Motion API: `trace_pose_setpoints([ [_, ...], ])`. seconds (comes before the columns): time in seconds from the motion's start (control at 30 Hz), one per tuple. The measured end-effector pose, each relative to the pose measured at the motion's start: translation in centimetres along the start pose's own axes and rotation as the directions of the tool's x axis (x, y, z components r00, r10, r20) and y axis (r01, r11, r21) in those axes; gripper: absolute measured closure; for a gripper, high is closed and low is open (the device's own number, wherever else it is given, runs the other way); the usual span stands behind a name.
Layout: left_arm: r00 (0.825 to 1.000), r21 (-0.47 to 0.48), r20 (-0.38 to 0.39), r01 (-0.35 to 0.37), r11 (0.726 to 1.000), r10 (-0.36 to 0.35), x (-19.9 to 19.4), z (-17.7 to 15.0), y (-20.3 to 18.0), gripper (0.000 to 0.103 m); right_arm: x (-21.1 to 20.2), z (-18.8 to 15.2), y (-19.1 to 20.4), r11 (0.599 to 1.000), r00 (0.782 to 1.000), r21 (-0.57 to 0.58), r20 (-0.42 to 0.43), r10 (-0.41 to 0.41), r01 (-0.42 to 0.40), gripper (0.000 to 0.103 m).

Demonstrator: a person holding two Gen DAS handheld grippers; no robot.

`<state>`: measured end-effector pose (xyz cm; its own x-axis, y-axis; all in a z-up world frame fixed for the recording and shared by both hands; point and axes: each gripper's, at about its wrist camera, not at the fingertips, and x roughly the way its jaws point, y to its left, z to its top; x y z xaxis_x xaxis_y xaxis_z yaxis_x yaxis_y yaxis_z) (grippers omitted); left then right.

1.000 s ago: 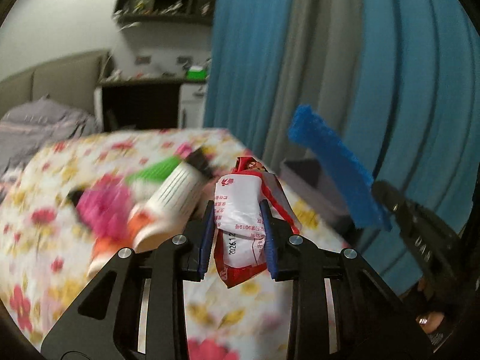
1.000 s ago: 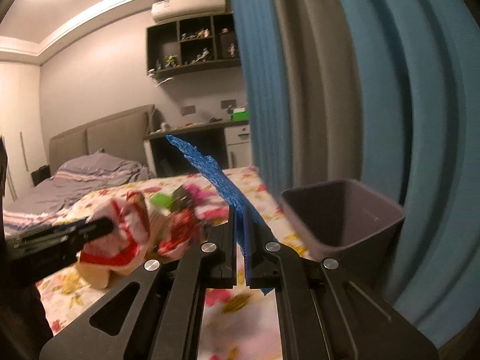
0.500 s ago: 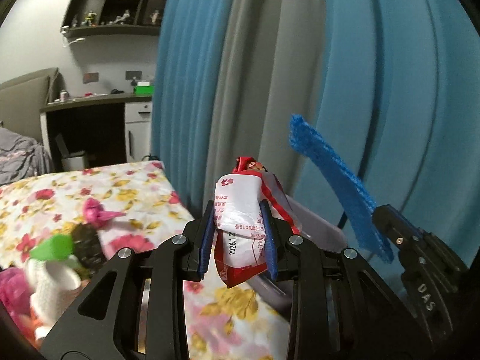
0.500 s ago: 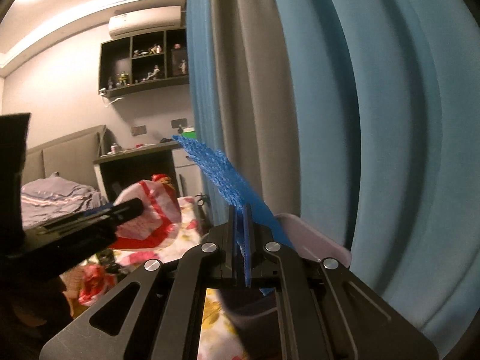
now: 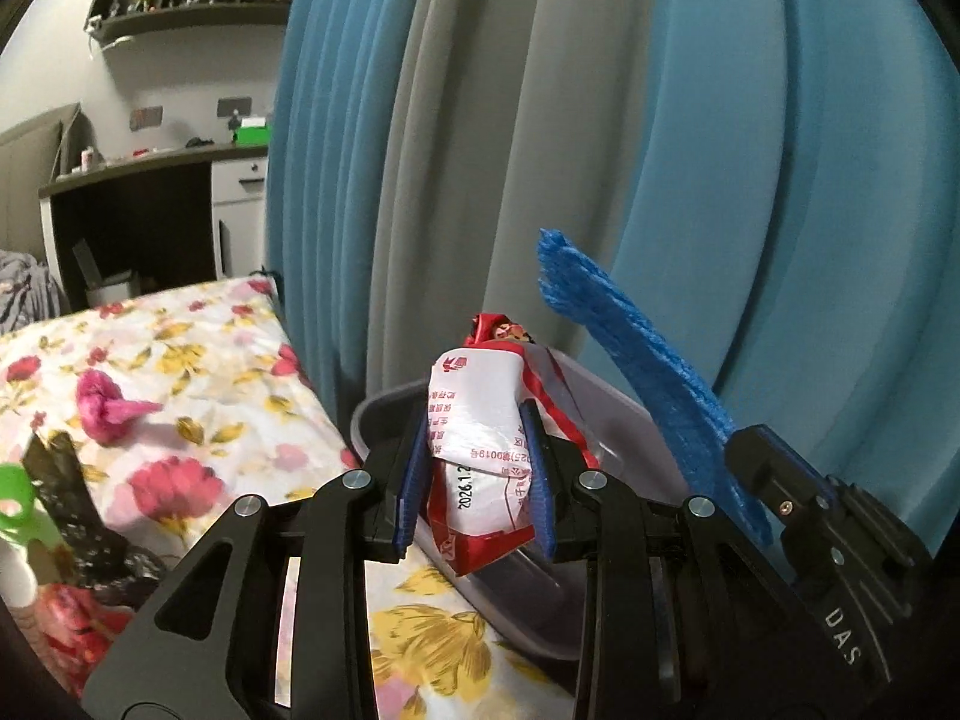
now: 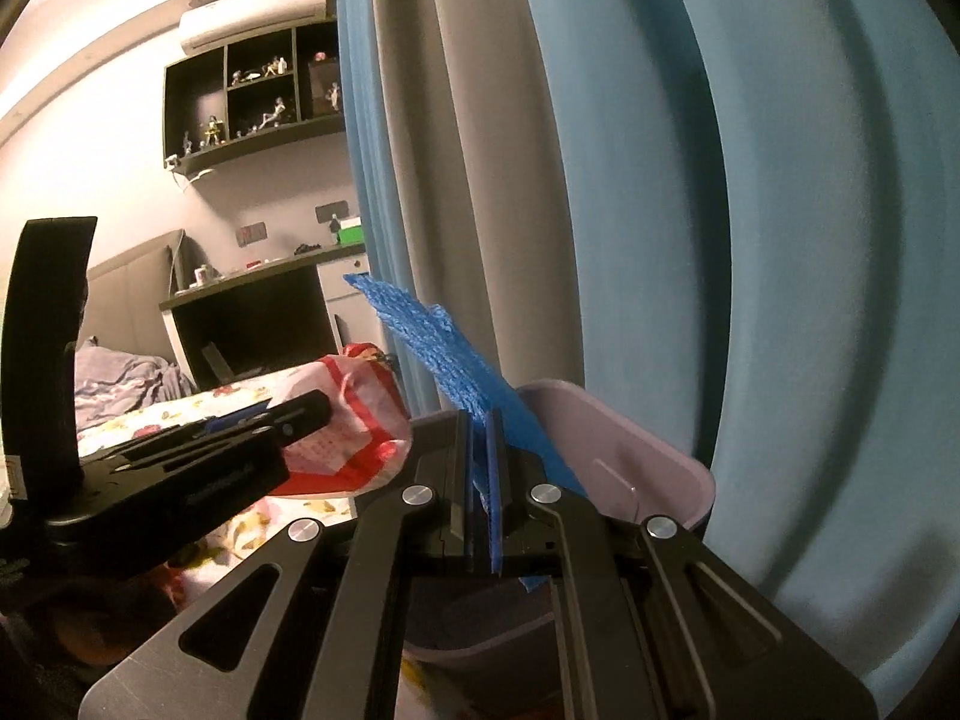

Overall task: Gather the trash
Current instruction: 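Carry both held items over the grey bin and open both tools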

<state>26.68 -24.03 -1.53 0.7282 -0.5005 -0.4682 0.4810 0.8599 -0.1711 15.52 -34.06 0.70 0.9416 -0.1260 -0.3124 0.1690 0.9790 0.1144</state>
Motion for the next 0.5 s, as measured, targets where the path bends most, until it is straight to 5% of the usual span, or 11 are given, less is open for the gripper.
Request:
trace_pose_setpoints([
  [0.5,0.997,-0.021,-0.073,0.036,0.999,-0.038,3.3,-1.4,0.0,0.073,2.5,-1.2,-1.0,1.0,0.997,0.028,-0.077,0.009,-0.007,0.098],
])
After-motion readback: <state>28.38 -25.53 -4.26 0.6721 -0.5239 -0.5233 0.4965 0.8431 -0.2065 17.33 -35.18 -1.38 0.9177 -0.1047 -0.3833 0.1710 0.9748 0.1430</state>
